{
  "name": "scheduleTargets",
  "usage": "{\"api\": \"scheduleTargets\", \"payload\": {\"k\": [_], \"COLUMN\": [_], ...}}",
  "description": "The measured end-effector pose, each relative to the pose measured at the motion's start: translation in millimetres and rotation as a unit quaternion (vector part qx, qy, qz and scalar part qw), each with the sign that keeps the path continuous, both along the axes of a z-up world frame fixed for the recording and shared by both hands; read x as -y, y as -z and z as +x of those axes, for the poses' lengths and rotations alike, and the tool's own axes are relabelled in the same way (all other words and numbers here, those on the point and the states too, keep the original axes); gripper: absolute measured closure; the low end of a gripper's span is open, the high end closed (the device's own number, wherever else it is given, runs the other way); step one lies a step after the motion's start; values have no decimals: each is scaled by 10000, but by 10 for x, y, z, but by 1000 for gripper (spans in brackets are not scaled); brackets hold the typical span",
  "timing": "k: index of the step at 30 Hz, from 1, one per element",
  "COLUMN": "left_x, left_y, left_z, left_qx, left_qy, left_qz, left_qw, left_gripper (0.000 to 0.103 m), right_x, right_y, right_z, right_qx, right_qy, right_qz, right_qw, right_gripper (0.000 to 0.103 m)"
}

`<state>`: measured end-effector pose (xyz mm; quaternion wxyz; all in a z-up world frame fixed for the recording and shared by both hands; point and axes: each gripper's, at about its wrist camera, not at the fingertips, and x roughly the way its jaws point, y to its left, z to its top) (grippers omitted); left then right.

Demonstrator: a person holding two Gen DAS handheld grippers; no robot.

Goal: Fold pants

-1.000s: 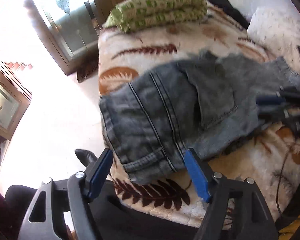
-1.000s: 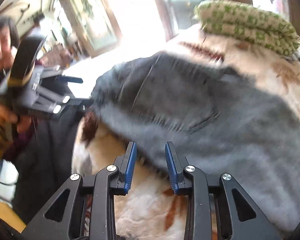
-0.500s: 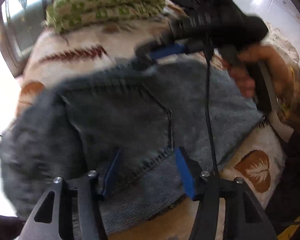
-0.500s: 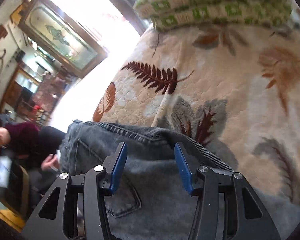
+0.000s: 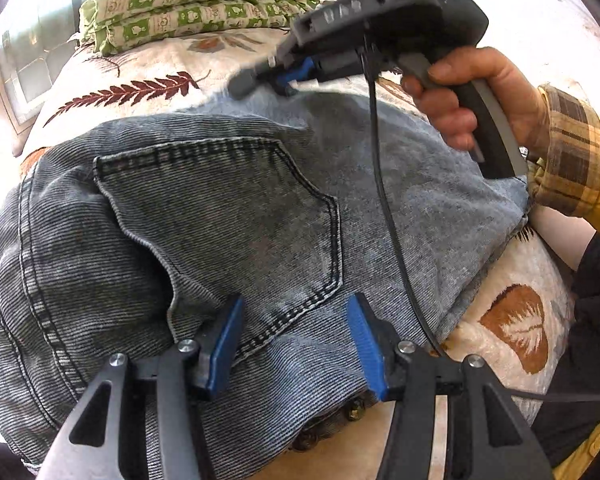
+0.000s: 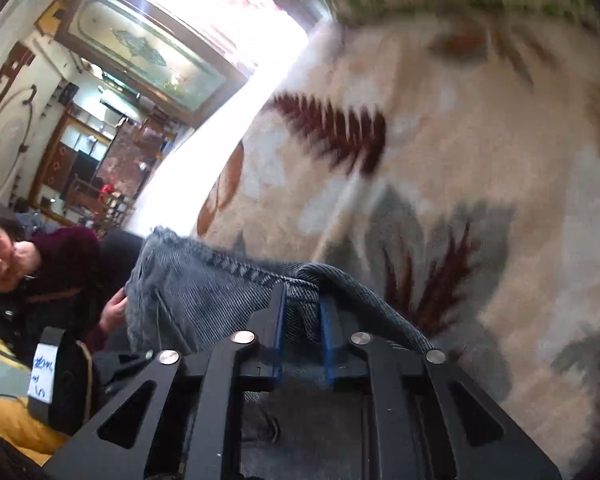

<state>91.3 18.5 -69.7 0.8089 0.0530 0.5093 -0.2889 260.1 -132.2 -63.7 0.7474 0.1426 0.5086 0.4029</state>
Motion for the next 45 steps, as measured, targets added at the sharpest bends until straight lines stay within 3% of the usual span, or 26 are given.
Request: {"api": "scheduleTargets", "payload": {"k": [3, 7, 9, 12, 16, 18, 22, 25, 27, 30, 34, 37, 41, 43, 44, 45], "left_x": [36, 63, 66, 14, -207, -287, -412, -490, -521, -520, -507, -425, -411, -441, -443, -427], "left_y": [23, 19, -2, -104, -315, -379, -303, -121, -93, -179, -386, -452, -289, -105, -47, -32], "left_z": [0, -45, -55, -60, 27, 85, 299, 397, 369, 336, 361, 511, 806, 909, 914, 895], "left_qx": [39, 109, 96, 14, 180, 325, 355, 274, 330, 334, 447, 577, 426, 218, 259, 366], "left_qy": [53, 110, 84, 16, -312, -512, -989, -1128, -1128, -1153, -1128, -1160, -1461, -1529, -1485, -1446], "left_qz": [80, 196, 178, 66, -241, -124, 432, 878, 823, 791, 416, 537, 886, 1054, 1106, 1157], "left_qw": [9999, 9997, 9998, 10000, 9991, 9981, 9935, 9893, 9897, 9896, 9917, 9901, 9844, 9824, 9824, 9820], "left_gripper": [48, 47, 47, 47, 47, 47, 49, 53, 53, 53, 51, 50, 50, 54, 54, 54], "right_x": [20, -69, -35, 28, 235, 252, 95, 45, 103, 238, 452, 419, 131, -2, -67, -39], "right_y": [-23, 294, 294, 76, -296, -338, -186, 86, 259, 181, -24, -82, -33, 86, 211, 276], "right_z": [61, 145, 162, 46, -310, -492, -732, -795, -815, -860, -915, -843, -730, -642, -564, -513], "right_qx": [116, -3, -9, 244, 759, 841, 857, 739, 740, 580, 779, 834, 971, 970, 936, 935], "right_qy": [231, 551, 716, 935, 1037, 935, 752, 908, 1024, 1122, 1342, 1417, 1331, 1251, 1242, 1321], "right_qz": [-116, -925, -818, -922, -741, -722, -971, -1494, -1718, -1396, -1091, -1042, -1125, -1506, -1858, -1852], "right_qw": [9996, 9942, 9941, 9910, 9889, 9894, 9887, 9818, 9770, 9821, 9818, 9809, 9799, 9758, 9702, 9693], "right_gripper": [93, 93, 93, 72, 64, 62, 62, 64, 72, 70, 68, 68, 70, 78, 87, 90]}}
